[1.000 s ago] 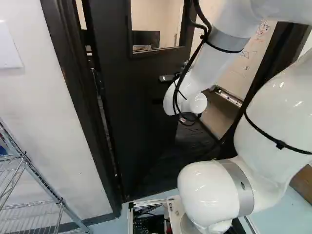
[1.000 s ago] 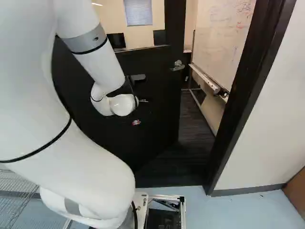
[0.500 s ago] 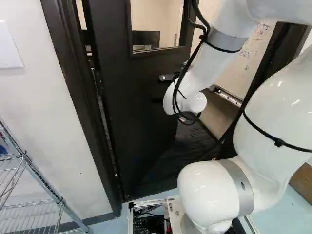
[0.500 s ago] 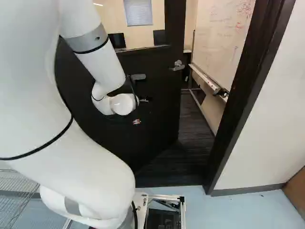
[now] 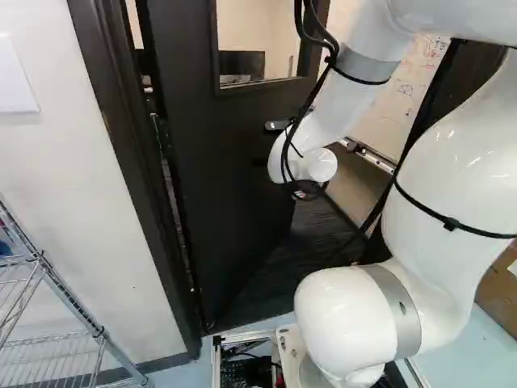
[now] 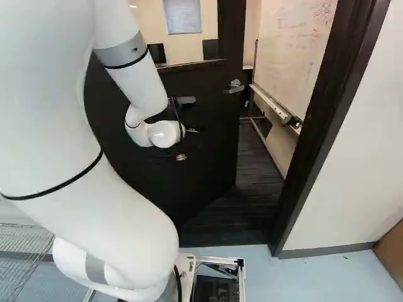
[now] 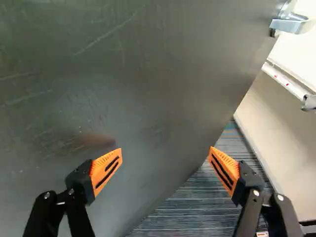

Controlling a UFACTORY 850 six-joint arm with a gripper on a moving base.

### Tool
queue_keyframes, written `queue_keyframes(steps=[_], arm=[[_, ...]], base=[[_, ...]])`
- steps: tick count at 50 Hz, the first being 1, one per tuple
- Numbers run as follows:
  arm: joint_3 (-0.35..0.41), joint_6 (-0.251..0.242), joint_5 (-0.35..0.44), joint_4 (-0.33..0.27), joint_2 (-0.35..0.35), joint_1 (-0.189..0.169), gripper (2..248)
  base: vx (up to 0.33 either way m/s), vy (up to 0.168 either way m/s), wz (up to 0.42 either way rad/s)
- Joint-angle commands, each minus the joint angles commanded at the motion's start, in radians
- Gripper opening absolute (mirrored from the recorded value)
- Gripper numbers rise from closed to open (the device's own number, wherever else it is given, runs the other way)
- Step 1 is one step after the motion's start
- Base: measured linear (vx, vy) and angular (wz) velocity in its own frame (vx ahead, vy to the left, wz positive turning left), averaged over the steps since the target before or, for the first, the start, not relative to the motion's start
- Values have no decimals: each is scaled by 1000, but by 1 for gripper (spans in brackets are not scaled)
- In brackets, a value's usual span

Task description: Open the door and move inside

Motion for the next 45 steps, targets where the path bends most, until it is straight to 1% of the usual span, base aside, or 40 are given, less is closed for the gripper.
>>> queue_keyframes(steps=[11,45], arm=[[-19,0,0,17,-19,9,247],[-116,0,0,18,-110,56,247]], base=[[0,0,0],[0,0,0]])
